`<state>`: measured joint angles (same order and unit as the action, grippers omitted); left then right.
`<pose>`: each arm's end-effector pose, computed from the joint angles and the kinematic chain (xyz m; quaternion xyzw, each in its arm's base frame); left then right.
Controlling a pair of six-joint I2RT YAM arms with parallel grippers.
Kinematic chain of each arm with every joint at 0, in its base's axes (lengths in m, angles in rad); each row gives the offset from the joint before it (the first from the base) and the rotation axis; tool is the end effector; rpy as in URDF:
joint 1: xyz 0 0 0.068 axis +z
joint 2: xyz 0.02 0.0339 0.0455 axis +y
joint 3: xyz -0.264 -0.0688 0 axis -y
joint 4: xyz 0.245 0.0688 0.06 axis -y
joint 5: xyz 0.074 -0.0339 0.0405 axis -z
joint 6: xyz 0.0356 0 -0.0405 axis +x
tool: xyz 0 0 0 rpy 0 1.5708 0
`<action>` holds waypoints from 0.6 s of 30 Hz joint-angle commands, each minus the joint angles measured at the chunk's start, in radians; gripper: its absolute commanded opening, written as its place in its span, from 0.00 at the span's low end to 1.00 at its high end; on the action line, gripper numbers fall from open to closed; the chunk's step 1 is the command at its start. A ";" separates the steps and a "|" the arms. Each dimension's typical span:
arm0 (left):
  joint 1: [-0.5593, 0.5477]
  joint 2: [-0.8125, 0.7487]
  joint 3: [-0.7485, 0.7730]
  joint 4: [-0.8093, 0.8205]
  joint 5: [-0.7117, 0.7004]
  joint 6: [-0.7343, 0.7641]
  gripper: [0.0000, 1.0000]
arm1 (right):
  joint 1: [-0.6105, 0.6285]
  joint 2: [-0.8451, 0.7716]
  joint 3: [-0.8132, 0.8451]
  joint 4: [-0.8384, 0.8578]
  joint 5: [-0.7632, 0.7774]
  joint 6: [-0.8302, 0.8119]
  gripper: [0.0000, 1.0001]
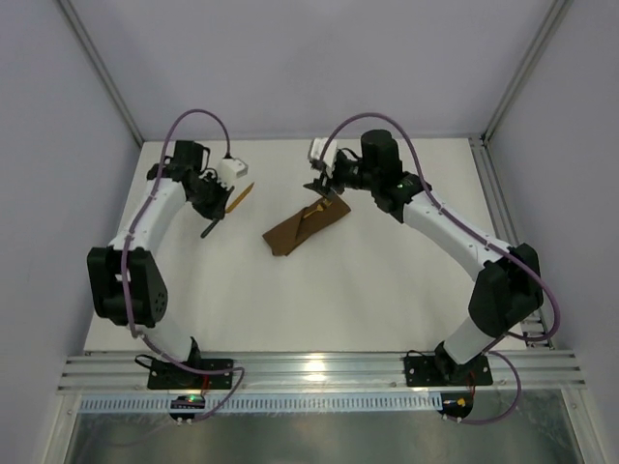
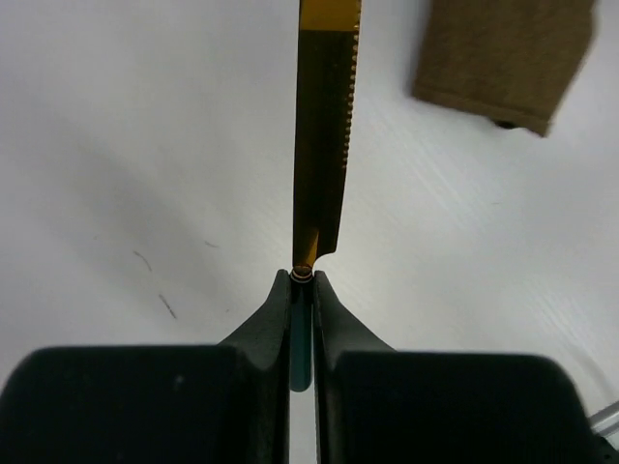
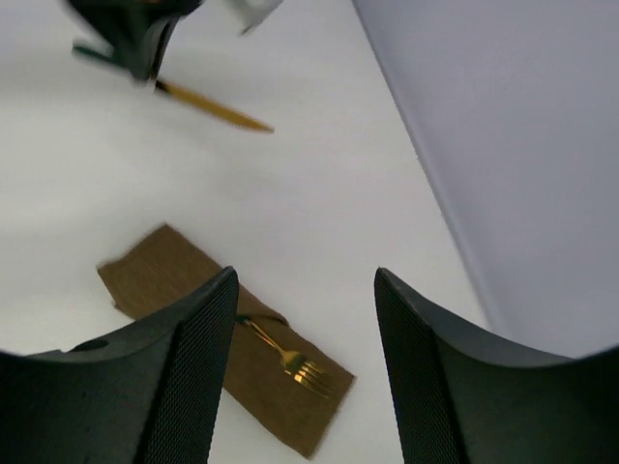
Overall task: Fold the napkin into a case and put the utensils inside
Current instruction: Pick up the knife from the corner of the board, then stuff the knife into the folded napkin.
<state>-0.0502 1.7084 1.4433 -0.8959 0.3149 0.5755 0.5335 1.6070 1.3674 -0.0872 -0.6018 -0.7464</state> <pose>0.3503 -0.0286 0.2698 0.3280 0.9102 -0.0961 0.2339 0.3167 0.2104 0.3443 -0.6020 0.5195 0.1804 0.5789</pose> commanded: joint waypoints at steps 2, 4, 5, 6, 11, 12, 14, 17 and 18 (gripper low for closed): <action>-0.192 -0.185 -0.086 0.081 -0.016 -0.126 0.00 | -0.053 -0.032 0.073 0.167 0.173 0.871 0.62; -0.247 -0.222 -0.096 0.098 -0.068 -0.173 0.00 | -0.070 -0.030 0.035 0.170 0.255 1.068 0.62; -0.301 -0.228 -0.096 0.115 -0.088 -0.196 0.00 | -0.073 -0.033 -0.029 0.208 0.263 1.205 0.61; -0.327 -0.234 -0.096 0.124 -0.106 -0.231 0.00 | -0.073 -0.036 -0.066 0.237 0.264 1.258 0.61; -0.470 -0.234 -0.092 0.186 -0.232 -0.308 0.00 | -0.073 -0.103 -0.354 0.495 0.288 1.511 0.56; -0.480 -0.228 -0.090 0.207 -0.247 -0.324 0.00 | -0.075 -0.136 -0.394 0.519 0.306 1.576 0.56; -0.522 -0.205 -0.081 0.227 -0.286 -0.359 0.00 | -0.073 -0.163 -0.497 0.610 0.335 1.625 0.56; -0.571 -0.161 -0.063 0.261 -0.304 -0.402 0.00 | -0.064 -0.185 -0.598 0.745 0.344 1.714 0.56; -0.579 -0.149 -0.058 0.271 -0.304 -0.414 0.00 | -0.058 -0.186 -0.614 0.765 0.362 1.726 0.56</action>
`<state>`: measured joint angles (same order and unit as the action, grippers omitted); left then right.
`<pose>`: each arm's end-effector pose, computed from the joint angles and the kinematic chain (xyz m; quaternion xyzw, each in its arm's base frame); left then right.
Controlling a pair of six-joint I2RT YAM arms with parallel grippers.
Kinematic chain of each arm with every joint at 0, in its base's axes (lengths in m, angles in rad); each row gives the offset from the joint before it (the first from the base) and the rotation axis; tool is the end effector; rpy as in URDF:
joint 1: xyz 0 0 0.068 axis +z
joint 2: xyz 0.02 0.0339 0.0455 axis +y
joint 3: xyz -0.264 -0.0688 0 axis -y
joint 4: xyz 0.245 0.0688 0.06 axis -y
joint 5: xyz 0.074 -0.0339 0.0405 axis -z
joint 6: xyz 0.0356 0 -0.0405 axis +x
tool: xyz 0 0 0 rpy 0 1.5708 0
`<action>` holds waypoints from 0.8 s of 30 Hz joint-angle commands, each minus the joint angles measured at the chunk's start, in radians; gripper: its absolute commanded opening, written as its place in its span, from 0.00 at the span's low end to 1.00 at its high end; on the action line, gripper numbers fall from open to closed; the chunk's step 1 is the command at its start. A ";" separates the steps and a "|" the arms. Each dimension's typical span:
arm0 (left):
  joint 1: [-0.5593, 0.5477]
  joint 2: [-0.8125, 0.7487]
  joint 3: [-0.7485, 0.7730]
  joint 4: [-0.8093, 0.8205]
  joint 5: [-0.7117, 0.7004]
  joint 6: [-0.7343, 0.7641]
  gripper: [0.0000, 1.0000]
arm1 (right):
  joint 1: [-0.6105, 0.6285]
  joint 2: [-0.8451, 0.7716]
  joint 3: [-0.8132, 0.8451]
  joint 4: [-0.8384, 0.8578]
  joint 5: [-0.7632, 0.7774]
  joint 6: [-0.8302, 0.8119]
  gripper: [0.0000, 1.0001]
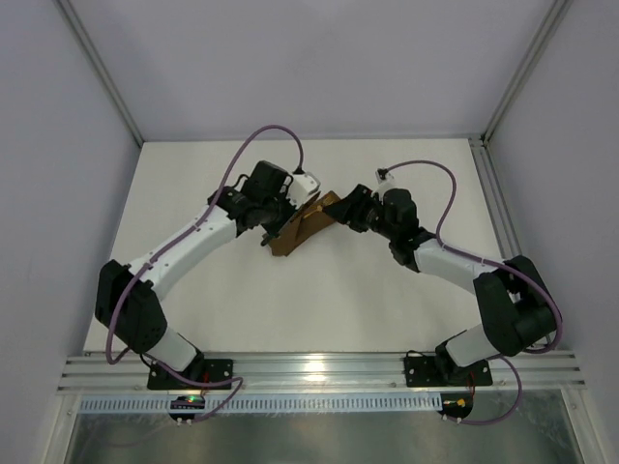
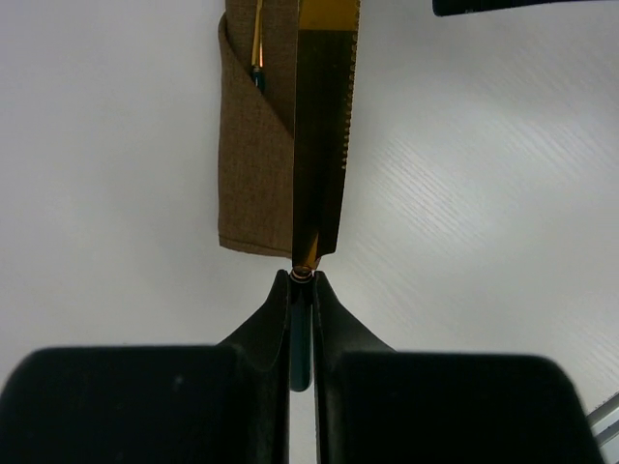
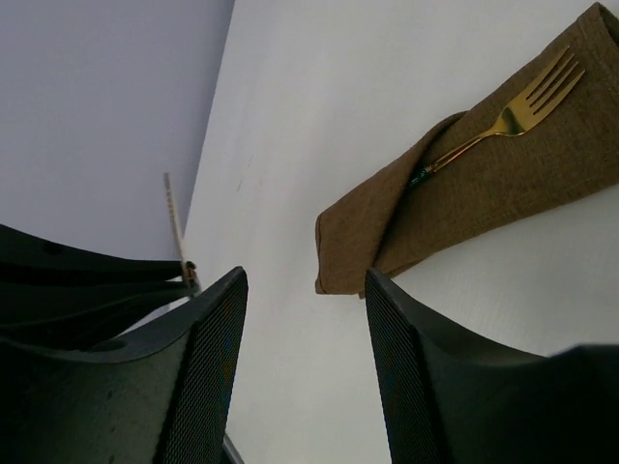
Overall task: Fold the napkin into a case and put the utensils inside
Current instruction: Stuff the knife into the folded napkin.
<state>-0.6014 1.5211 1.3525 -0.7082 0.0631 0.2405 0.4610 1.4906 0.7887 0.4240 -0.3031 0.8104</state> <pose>0.2696 -0.1877 0.3110 0.3939 0.8535 -0.0902 0.3291 0.2895 0.1557 0.2347 0.0476 0.7929 0.4505 0.4076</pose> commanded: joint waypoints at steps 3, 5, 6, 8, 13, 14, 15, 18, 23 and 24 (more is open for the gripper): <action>-0.057 0.096 0.069 0.101 -0.098 -0.113 0.00 | 0.041 -0.049 -0.074 0.315 0.084 0.182 0.54; -0.069 0.125 0.101 0.098 -0.100 -0.128 0.00 | 0.047 -0.035 -0.082 0.367 0.068 0.185 0.49; -0.070 0.145 0.111 0.101 -0.100 -0.135 0.00 | 0.050 -0.029 -0.083 0.371 0.067 0.188 0.48; -0.077 0.157 0.129 0.110 -0.094 -0.147 0.00 | 0.053 -0.012 -0.085 0.377 0.073 0.199 0.45; -0.089 0.180 0.157 0.128 -0.080 -0.179 0.00 | 0.054 0.013 -0.101 0.372 0.104 0.225 0.43; -0.089 0.183 0.161 0.131 -0.078 -0.187 0.00 | 0.056 0.005 -0.115 0.377 0.105 0.216 0.43; -0.090 0.188 0.171 0.134 -0.068 -0.207 0.00 | 0.059 -0.004 -0.135 0.387 0.113 0.208 0.42; -0.089 0.194 0.187 0.153 -0.066 -0.263 0.00 | 0.061 -0.038 -0.172 0.430 0.125 0.193 0.41; -0.090 0.237 0.246 0.145 -0.034 -0.365 0.00 | 0.083 -0.061 -0.200 0.452 0.117 0.159 0.40; -0.089 0.246 0.255 0.142 -0.031 -0.383 0.00 | 0.093 -0.064 -0.195 0.441 0.124 0.130 0.40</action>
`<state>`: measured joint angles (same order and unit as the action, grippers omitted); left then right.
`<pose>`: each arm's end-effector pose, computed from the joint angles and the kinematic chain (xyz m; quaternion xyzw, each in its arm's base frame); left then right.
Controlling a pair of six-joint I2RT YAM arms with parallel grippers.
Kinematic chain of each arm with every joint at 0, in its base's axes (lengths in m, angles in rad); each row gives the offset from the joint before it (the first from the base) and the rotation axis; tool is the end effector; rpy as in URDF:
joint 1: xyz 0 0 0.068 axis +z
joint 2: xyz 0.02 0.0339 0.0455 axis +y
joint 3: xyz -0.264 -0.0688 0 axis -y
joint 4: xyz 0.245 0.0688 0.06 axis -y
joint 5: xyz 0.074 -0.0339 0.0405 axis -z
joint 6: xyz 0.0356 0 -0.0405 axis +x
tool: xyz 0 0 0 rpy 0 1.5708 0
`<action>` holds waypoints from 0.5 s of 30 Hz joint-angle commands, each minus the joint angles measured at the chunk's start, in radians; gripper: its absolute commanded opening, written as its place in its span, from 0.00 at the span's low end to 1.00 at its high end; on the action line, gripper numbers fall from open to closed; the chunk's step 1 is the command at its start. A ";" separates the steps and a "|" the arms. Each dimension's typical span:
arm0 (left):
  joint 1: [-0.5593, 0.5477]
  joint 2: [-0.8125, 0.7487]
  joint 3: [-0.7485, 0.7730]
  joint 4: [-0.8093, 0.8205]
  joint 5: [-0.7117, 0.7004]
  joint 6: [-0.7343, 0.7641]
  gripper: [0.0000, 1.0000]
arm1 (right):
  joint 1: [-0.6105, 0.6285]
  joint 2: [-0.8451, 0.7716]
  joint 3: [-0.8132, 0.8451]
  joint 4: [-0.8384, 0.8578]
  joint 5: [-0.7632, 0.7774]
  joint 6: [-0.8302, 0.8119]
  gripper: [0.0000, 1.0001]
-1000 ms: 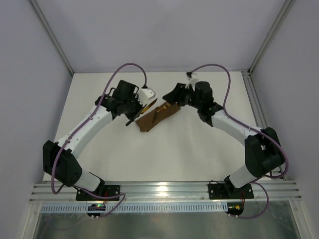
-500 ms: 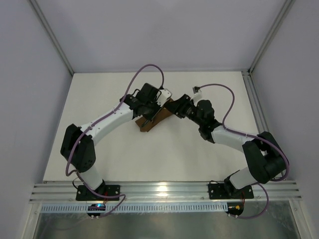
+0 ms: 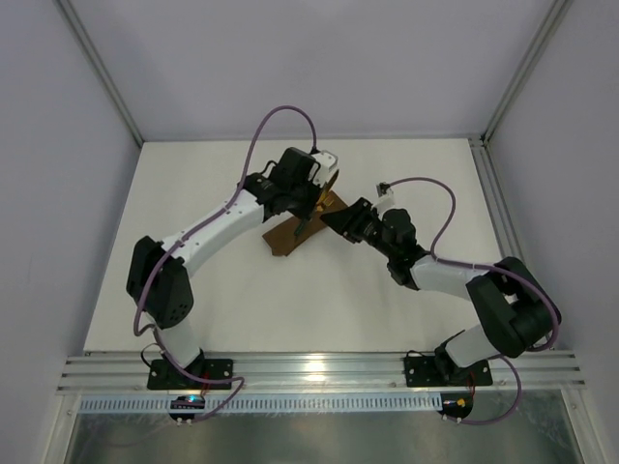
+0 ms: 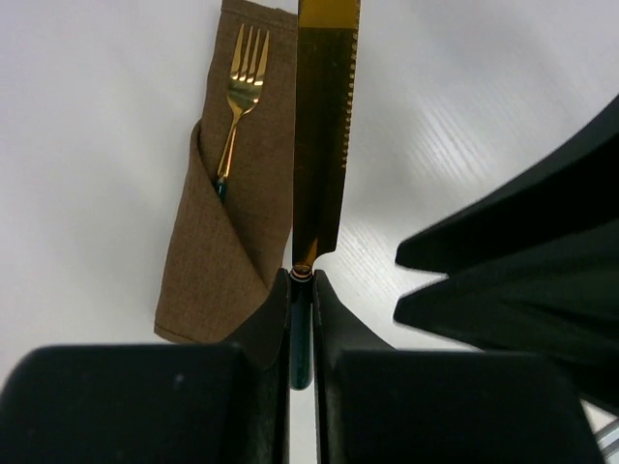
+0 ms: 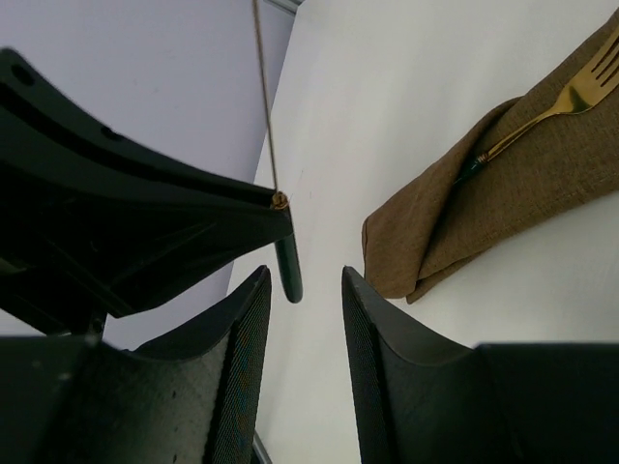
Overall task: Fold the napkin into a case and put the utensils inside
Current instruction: Stuff the knife into the folded napkin.
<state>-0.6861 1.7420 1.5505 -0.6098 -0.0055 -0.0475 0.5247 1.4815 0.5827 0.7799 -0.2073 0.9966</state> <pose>0.3043 -0.2489 0.3072 0.2900 0.8804 -0.1322 0.3513 0.2594 0.1586 0.2092 0.1071 0.7393 0.5112 0.4250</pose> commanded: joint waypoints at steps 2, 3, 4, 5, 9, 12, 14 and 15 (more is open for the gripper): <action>-0.004 0.062 0.091 0.041 0.045 -0.101 0.00 | 0.041 -0.056 0.013 0.061 0.040 -0.067 0.40; -0.004 0.076 0.103 0.038 0.047 -0.100 0.00 | 0.040 -0.062 0.002 0.071 0.058 -0.059 0.40; -0.006 0.089 0.108 0.054 0.050 -0.086 0.00 | 0.040 -0.070 -0.023 0.091 0.075 -0.061 0.40; -0.007 0.105 0.112 0.067 0.041 -0.077 0.00 | 0.041 -0.078 -0.032 0.091 0.092 -0.064 0.40; -0.012 0.223 0.151 0.119 0.016 0.001 0.00 | 0.003 -0.115 -0.053 0.016 0.132 -0.102 0.40; -0.010 0.310 0.204 0.137 0.016 0.095 0.00 | -0.055 -0.159 -0.110 -0.004 0.131 -0.107 0.40; -0.010 0.344 0.224 0.153 0.016 0.122 0.00 | -0.077 -0.199 -0.124 -0.034 0.132 -0.130 0.40; -0.010 0.362 0.244 0.151 -0.026 0.132 0.00 | -0.084 -0.210 -0.127 -0.063 0.132 -0.139 0.40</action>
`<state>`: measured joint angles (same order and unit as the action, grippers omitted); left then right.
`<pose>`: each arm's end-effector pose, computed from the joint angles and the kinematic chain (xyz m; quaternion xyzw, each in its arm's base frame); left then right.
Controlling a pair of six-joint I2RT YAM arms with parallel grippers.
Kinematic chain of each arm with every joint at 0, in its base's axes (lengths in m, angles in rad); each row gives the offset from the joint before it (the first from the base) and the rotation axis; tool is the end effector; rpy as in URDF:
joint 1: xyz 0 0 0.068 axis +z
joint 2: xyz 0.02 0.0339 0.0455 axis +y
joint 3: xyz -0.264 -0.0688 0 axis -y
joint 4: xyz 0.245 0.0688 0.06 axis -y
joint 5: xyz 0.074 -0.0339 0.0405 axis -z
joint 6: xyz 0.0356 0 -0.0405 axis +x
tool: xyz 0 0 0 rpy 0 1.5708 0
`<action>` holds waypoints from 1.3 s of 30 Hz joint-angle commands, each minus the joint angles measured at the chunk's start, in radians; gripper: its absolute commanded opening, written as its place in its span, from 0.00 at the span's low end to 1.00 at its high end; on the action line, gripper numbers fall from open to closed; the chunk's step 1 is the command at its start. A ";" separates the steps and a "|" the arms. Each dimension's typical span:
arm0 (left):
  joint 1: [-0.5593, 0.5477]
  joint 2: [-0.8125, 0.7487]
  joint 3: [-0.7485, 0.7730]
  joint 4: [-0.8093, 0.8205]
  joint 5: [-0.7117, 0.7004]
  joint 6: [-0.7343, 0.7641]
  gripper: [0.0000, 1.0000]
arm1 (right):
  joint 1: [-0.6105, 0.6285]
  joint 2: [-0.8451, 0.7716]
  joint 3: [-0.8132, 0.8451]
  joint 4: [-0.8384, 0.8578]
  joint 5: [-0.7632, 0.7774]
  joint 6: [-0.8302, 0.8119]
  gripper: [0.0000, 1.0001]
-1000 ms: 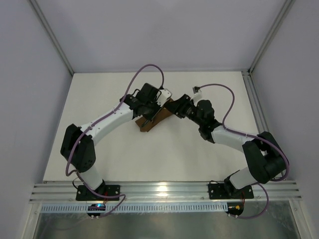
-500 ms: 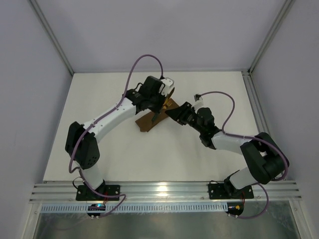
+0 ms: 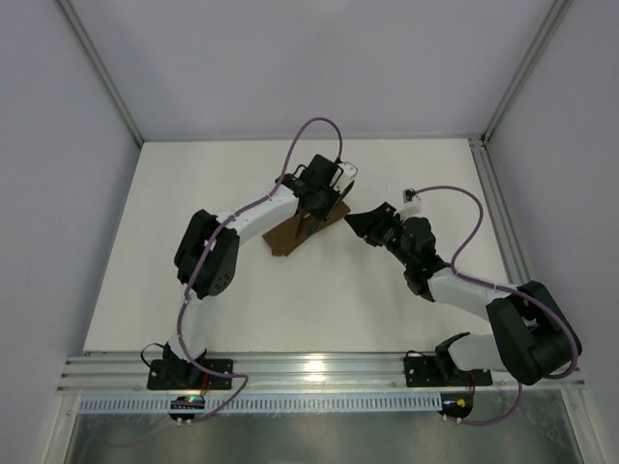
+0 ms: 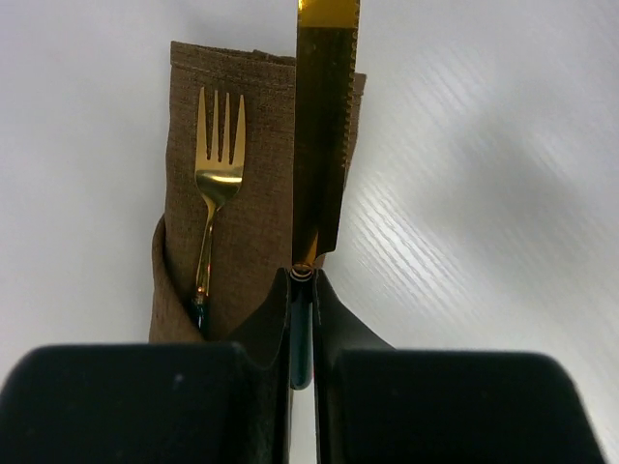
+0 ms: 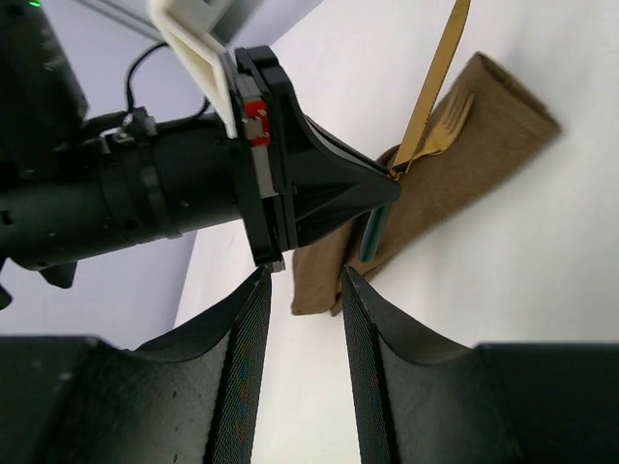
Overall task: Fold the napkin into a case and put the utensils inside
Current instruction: Stuff the knife into the folded napkin.
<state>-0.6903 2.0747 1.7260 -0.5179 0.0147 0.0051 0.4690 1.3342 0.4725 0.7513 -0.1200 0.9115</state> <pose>0.3614 -0.2992 0.2338 0.3222 0.8816 -0.1223 0.3225 0.2406 0.1267 0.2112 0.1242 0.7344 0.4584 0.4850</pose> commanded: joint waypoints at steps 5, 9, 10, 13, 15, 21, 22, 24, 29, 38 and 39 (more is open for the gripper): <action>-0.008 0.085 0.083 0.094 -0.139 0.148 0.00 | -0.043 -0.113 -0.028 -0.076 0.040 -0.106 0.40; -0.006 0.073 0.102 0.078 -0.104 0.179 0.00 | -0.050 -0.104 -0.031 -0.076 0.020 -0.114 0.40; -0.008 0.068 0.106 0.053 -0.085 0.185 0.00 | -0.052 -0.099 -0.031 -0.073 0.014 -0.117 0.40; -0.006 0.071 0.142 -0.006 -0.081 0.196 0.00 | -0.058 -0.081 -0.032 -0.064 -0.003 -0.109 0.40; -0.005 0.091 0.147 -0.021 -0.108 0.211 0.00 | -0.059 -0.081 -0.038 -0.052 -0.007 -0.103 0.40; 0.002 0.153 0.147 -0.062 -0.119 0.222 0.00 | -0.066 -0.109 -0.041 -0.075 -0.004 -0.120 0.40; 0.002 0.157 0.145 -0.064 -0.119 0.223 0.00 | -0.066 -0.115 -0.043 -0.079 -0.001 -0.125 0.40; 0.002 0.166 0.138 -0.076 -0.111 0.214 0.00 | -0.069 -0.121 -0.046 -0.086 -0.001 -0.128 0.40; 0.002 0.166 0.112 -0.056 -0.122 0.194 0.00 | -0.072 -0.130 -0.057 -0.089 0.000 -0.129 0.40; 0.008 0.127 0.046 -0.082 -0.145 0.211 0.00 | -0.078 -0.145 -0.067 -0.089 0.000 -0.140 0.40; 0.008 0.124 0.041 -0.090 -0.147 0.211 0.00 | -0.078 -0.145 -0.069 -0.087 -0.001 -0.141 0.40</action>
<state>-0.6865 2.2501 1.7939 -0.5755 -0.1242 0.2157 0.3969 1.2171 0.4091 0.6334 -0.1299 0.7952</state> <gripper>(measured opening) 0.034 0.397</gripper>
